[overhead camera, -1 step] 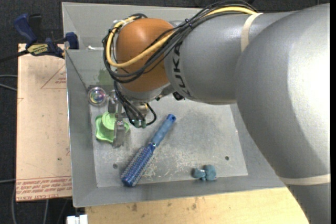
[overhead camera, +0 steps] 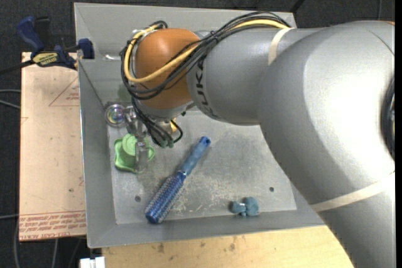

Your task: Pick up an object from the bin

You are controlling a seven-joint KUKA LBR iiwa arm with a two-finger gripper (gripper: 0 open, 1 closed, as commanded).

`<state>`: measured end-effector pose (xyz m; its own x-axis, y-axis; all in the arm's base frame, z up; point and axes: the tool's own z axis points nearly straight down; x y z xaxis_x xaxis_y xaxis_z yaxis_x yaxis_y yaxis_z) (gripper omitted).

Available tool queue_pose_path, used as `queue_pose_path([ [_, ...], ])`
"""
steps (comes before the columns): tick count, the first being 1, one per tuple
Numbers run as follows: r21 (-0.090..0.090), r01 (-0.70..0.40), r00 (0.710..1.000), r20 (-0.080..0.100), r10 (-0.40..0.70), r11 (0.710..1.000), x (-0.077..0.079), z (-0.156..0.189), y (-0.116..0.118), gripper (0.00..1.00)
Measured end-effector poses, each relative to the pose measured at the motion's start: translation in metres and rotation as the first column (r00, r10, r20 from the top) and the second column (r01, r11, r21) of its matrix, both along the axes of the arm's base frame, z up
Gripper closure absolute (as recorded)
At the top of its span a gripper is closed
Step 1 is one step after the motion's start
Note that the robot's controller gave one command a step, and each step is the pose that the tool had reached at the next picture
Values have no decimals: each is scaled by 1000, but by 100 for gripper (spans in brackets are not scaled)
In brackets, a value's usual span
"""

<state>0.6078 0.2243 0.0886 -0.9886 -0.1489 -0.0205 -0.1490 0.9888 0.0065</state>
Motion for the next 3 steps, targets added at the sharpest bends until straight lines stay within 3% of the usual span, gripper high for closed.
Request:
queue_pose_path([
  [1, -5, -247, 969, -4, 247, 969, 16, -9, 4, 0],
  [2, -4, -246, 969, -5, 246, 969, 17, -7, 5, 100],
  [3, -12, -597, 803, -9, 596, 803, -11, 166, -13, 100],
])
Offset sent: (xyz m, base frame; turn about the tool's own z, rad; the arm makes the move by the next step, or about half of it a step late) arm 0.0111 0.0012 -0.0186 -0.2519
